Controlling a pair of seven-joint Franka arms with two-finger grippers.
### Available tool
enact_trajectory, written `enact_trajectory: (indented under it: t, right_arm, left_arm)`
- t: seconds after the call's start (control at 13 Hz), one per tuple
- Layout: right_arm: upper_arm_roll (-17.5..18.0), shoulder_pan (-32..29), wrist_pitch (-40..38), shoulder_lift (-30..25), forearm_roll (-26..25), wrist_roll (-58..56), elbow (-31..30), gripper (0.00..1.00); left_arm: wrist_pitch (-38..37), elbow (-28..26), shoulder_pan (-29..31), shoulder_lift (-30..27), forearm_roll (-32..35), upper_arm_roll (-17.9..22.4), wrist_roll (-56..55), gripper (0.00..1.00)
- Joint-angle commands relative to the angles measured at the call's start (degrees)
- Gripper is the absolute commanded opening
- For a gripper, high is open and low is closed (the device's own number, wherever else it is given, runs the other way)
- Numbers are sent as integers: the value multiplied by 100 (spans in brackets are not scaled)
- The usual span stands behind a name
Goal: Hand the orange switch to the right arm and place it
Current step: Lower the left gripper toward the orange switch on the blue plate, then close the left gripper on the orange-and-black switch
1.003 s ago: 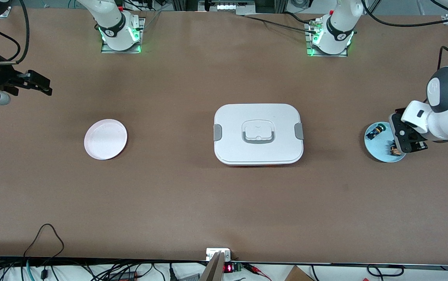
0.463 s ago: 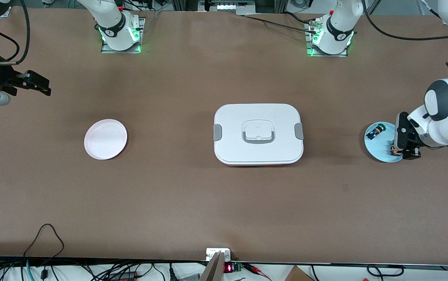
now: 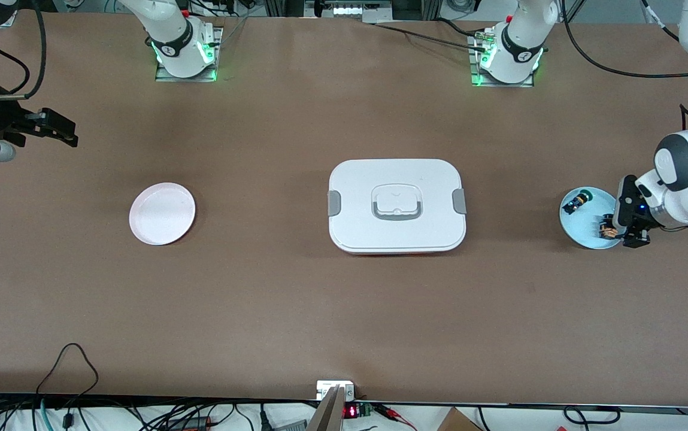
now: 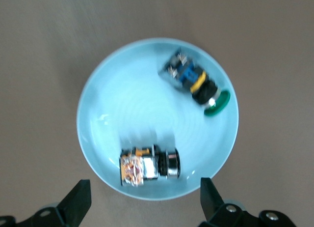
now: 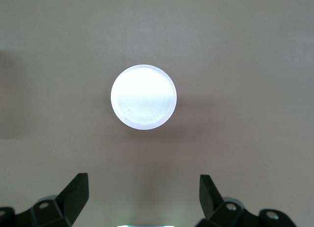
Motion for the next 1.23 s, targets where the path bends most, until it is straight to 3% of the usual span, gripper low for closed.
enact_trajectory:
  t: [0.0,1.16]
  right_arm:
    - [5,23,0,6,-60,-17,67,100]
    - [5,23,0,41,-69,-26,67,100]
  left_arm:
    - [259,66,229,267,-238,-81,532,98]
    - [620,75,449,689,-503,-231,708,99]
